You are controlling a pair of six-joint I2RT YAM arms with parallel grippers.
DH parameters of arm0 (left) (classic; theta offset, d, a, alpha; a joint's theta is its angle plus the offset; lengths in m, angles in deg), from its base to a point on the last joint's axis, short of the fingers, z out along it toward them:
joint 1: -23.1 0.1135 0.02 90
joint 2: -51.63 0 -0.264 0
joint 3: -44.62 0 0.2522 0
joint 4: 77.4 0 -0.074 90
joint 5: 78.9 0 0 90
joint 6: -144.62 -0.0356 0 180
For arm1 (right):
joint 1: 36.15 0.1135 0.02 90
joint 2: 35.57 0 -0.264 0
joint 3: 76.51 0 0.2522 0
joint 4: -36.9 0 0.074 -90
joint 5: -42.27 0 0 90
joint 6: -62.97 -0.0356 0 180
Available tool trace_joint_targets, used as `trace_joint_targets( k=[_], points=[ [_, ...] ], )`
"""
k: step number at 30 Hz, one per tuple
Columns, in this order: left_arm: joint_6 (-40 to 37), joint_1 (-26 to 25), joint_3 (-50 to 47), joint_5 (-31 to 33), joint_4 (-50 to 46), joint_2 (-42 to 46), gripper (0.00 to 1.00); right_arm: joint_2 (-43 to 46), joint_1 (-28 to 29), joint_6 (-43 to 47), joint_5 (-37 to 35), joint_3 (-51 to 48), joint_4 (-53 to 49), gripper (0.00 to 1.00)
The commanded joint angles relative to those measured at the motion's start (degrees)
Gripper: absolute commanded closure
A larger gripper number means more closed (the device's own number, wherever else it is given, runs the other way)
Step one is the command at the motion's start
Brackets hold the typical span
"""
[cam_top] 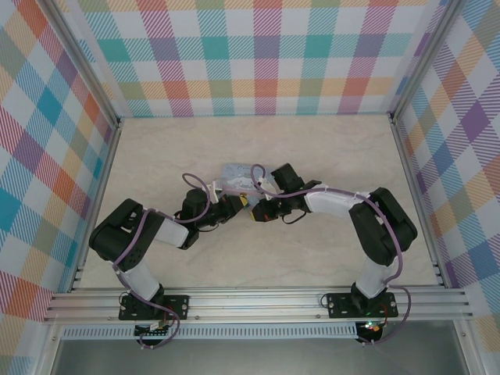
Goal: Unlock the padlock with the key
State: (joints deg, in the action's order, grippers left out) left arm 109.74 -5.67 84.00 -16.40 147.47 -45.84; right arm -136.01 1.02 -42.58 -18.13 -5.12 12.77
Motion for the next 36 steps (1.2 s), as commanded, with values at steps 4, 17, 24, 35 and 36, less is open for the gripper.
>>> trace_joint_targets(
  k=[4, 17, 24, 35, 36],
  points=[
    [0.32, 0.17, -0.32, -0.91, 4.30, 0.23, 1.00, -0.91, 0.36, 0.10, -0.10, 1.52, 0.34, 0.94],
    [-1.15, 0.21, -0.14, -2.25, 3.58, -0.09, 1.00, -1.42, 0.02, 0.43, -0.31, 3.67, -0.11, 0.94],
    [-1.91, 0.21, -0.20, -2.69, 3.42, 0.18, 1.00, -1.09, -1.26, -0.31, 2.33, 3.29, 2.17, 0.94],
    [-2.07, 0.30, -0.18, -2.90, 3.33, 0.40, 1.00, -0.59, -2.42, -0.77, 3.79, 1.96, 3.92, 0.94],
    [-2.03, 0.30, -0.14, -3.12, 3.41, 0.35, 1.00, -0.68, -2.45, -0.80, 3.89, 2.05, 3.91, 0.94]
  ],
)
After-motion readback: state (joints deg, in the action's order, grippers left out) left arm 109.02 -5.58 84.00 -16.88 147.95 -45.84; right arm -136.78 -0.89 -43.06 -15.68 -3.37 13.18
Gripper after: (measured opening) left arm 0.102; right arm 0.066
